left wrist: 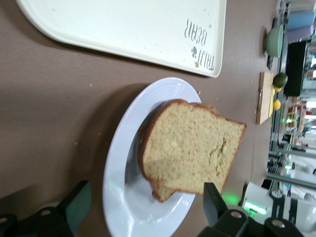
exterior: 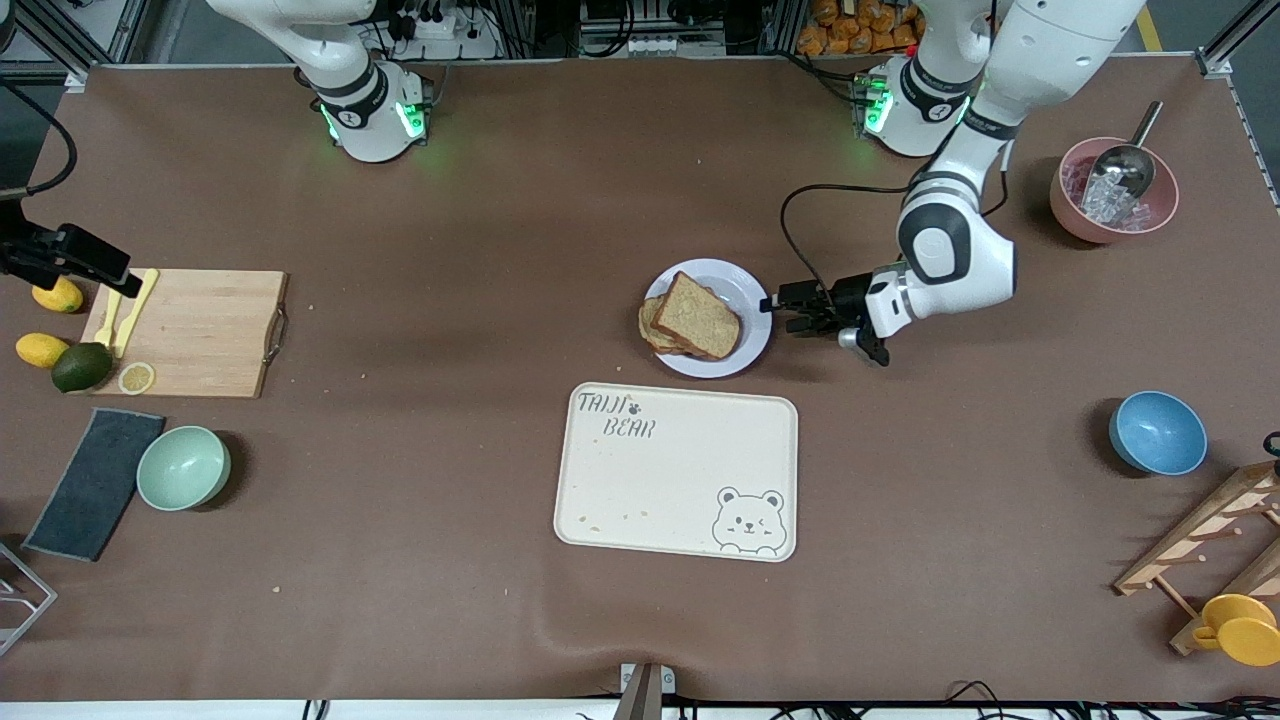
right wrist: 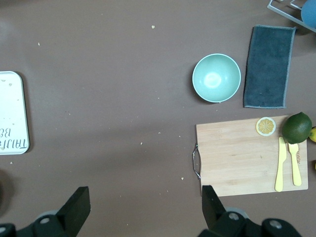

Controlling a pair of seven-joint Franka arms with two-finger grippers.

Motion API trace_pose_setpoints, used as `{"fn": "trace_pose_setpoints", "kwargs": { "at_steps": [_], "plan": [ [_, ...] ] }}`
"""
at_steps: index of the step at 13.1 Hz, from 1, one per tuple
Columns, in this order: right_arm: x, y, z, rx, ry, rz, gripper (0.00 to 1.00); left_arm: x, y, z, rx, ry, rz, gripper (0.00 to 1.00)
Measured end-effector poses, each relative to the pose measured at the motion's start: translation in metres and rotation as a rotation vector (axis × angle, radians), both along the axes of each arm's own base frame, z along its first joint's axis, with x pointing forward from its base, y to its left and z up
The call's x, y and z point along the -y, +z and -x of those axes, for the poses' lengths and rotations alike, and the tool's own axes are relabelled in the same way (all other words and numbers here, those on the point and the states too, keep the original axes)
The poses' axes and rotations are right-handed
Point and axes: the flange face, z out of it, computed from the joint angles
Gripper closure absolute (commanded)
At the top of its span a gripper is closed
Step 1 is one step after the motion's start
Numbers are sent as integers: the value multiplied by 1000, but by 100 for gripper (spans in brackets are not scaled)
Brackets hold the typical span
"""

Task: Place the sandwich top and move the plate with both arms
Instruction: 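Reach the left gripper toward the rim of the white plate, then grip the plate rim with the left gripper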

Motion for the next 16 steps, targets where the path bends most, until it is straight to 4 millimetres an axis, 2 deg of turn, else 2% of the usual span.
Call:
{"fn": "trace_pose_setpoints", "kwargs": {
  "at_steps": [3,5,6,7,8,16],
  "plan": [
    [2,4,0,5,-14,0,0,11,-15,9,14,46,25,0],
    [10,2,1,-3,-32,-1,0,14,-21,14,6,66,32,0],
    [14,2,2,-5,-40,-1,0,17,-23,15,1,78,39,33],
    [15,2,2,-5,-41,-1,0,20,-24,17,-1,85,42,71],
    [14,2,2,-5,-40,-1,0,22,-24,18,6,84,32,100],
    [10,2,1,-3,-33,1,0,18,-44,27,61,68,3,100]
  ]
}}
